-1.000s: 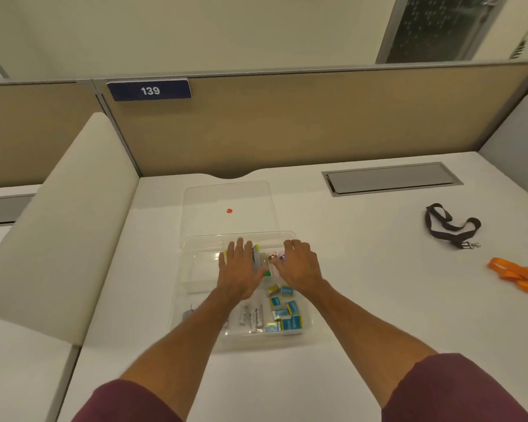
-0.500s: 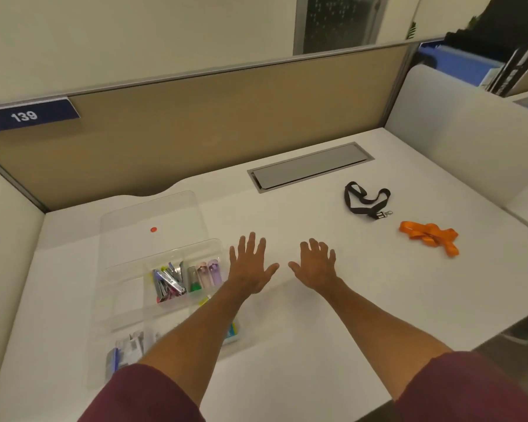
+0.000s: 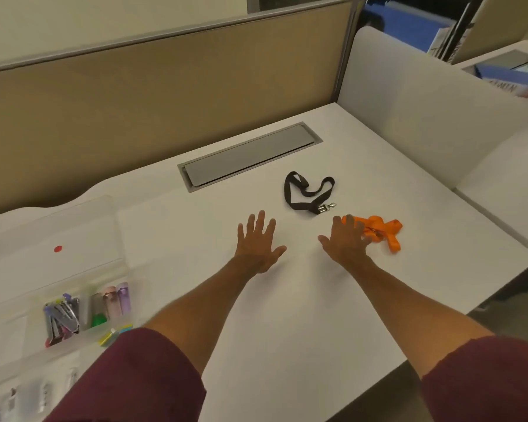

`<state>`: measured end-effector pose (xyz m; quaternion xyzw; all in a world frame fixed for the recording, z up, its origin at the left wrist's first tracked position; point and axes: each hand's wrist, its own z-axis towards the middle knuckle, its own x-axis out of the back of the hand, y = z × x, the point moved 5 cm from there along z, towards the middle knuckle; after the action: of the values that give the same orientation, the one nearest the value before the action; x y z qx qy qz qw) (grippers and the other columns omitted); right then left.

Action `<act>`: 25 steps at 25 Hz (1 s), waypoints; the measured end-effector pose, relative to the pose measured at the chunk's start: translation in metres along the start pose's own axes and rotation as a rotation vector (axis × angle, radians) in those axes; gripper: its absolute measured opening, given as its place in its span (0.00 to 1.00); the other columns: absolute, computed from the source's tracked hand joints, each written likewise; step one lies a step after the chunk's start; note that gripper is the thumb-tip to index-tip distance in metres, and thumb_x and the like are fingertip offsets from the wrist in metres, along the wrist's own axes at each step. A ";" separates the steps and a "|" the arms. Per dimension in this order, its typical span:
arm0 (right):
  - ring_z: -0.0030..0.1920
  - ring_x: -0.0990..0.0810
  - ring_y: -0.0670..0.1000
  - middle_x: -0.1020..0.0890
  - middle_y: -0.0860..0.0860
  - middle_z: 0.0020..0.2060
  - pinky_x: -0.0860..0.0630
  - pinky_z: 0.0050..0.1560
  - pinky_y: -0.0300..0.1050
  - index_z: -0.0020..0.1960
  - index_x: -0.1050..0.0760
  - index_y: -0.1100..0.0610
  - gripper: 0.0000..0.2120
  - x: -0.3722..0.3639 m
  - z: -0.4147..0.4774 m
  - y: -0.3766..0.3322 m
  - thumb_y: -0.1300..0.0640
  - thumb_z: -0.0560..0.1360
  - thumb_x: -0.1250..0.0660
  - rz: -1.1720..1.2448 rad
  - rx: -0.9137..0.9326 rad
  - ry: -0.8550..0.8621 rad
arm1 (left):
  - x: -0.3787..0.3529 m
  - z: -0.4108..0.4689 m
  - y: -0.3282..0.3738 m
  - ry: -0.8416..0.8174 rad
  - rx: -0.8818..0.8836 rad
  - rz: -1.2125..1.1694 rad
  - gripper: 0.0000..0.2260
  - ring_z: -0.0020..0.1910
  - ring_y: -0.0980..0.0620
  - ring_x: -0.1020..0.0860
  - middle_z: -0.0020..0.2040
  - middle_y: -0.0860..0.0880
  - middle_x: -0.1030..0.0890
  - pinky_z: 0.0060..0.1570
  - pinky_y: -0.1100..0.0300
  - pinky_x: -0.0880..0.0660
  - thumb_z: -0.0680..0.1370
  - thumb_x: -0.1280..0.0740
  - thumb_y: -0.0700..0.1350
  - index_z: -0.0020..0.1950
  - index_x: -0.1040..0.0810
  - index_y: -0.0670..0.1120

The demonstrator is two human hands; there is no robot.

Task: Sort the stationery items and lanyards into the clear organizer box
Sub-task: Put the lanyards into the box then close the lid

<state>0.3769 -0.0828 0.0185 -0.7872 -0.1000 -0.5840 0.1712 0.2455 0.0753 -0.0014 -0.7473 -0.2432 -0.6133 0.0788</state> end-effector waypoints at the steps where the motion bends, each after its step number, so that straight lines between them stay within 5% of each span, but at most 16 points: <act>1: 0.73 0.42 0.63 0.38 0.58 0.72 0.39 0.69 0.69 0.71 0.37 0.54 0.29 0.004 0.009 0.013 0.41 0.76 0.37 -0.007 -0.035 0.007 | -0.001 0.011 0.009 -0.001 -0.006 0.006 0.33 0.78 0.41 0.59 0.79 0.44 0.59 0.75 0.40 0.57 0.79 0.48 0.63 0.78 0.54 0.49; 8: 0.74 0.51 0.71 0.48 0.61 0.75 0.42 0.66 0.76 0.73 0.44 0.45 0.36 -0.002 0.060 0.072 0.32 0.71 0.38 0.165 -0.266 -0.150 | -0.005 0.074 0.050 -0.020 -0.011 0.011 0.34 0.78 0.41 0.59 0.79 0.44 0.60 0.75 0.39 0.56 0.79 0.47 0.64 0.78 0.54 0.49; 13: 0.68 0.35 0.64 0.32 0.60 0.67 0.33 0.67 0.58 0.70 0.35 0.52 0.24 -0.008 0.086 0.071 0.46 0.77 0.36 0.062 -0.049 -0.042 | 0.000 0.110 0.064 -0.002 -0.005 0.003 0.35 0.78 0.39 0.59 0.79 0.44 0.60 0.73 0.36 0.56 0.77 0.45 0.66 0.78 0.53 0.52; 17: 0.60 0.30 0.62 0.28 0.59 0.59 0.28 0.57 0.53 0.63 0.28 0.56 0.17 0.000 0.105 0.068 0.66 0.76 0.41 0.111 0.086 0.027 | 0.009 0.143 0.072 -0.032 0.006 -0.015 0.37 0.77 0.37 0.63 0.79 0.45 0.63 0.71 0.31 0.59 0.74 0.43 0.69 0.77 0.54 0.59; 25: 0.47 0.23 0.61 0.23 0.61 0.46 0.31 0.42 0.46 0.47 0.24 0.62 0.07 0.018 0.137 0.083 0.68 0.72 0.39 0.257 0.106 0.066 | 0.007 0.188 0.085 -0.234 0.143 -0.083 0.40 0.74 0.30 0.64 0.78 0.45 0.65 0.68 0.27 0.55 0.70 0.35 0.69 0.75 0.55 0.66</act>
<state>0.5330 -0.1069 -0.0123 -0.7637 -0.0233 -0.5768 0.2890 0.4504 0.0818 -0.0233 -0.7957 -0.3244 -0.5056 0.0776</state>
